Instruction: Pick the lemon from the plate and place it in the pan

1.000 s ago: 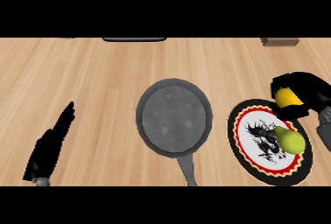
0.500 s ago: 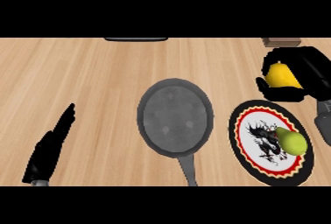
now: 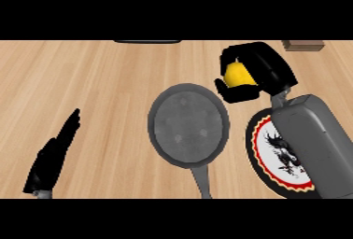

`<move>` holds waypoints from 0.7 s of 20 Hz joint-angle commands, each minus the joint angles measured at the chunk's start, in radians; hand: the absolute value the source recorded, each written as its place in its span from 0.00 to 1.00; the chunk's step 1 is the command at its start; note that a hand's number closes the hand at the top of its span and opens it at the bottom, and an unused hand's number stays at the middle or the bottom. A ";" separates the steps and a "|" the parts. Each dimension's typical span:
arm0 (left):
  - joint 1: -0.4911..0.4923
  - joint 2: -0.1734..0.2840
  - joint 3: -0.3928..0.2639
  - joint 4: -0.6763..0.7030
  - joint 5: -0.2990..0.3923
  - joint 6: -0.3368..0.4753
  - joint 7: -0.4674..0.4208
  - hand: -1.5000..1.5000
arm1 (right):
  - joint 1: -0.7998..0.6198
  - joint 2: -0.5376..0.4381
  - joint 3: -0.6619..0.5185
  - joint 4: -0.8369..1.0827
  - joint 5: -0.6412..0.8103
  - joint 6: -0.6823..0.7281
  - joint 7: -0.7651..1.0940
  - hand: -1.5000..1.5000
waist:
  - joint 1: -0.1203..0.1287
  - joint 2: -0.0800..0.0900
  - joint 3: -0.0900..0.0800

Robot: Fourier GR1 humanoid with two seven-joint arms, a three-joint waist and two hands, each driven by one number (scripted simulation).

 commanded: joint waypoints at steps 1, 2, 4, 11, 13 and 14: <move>-0.001 -0.041 -0.041 -0.021 -0.034 0.020 0.004 0.50 | -0.086 0.152 0.026 0.171 0.030 -0.036 0.024 1.00 | 0.009 0.003 0.000; -0.039 -0.019 0.008 0.031 -0.006 0.004 -0.003 0.50 | -0.097 0.187 0.038 0.187 0.032 -0.027 0.046 1.00 | 0.004 0.003 0.000; 0.014 -0.055 -0.049 -0.014 -0.063 0.042 0.023 0.50 | -0.160 0.239 0.028 0.276 0.031 -0.027 0.036 1.00 | 0.010 0.003 0.000; 0.047 -0.021 -0.008 -0.035 -0.018 -0.021 -0.030 0.50 | -0.226 0.343 0.121 0.559 0.111 -0.124 0.001 1.00 | 0.017 0.003 0.000; -0.050 -0.009 0.026 0.045 0.004 -0.040 -0.022 0.50 | -0.231 0.344 0.221 0.624 0.086 -0.171 -0.008 1.00 | 0.029 0.009 0.000; -0.049 -0.012 0.007 0.034 -0.020 -0.027 -0.013 0.50 | -0.197 0.344 0.304 0.620 0.098 -0.171 -0.002 1.00 | 0.054 0.014 0.000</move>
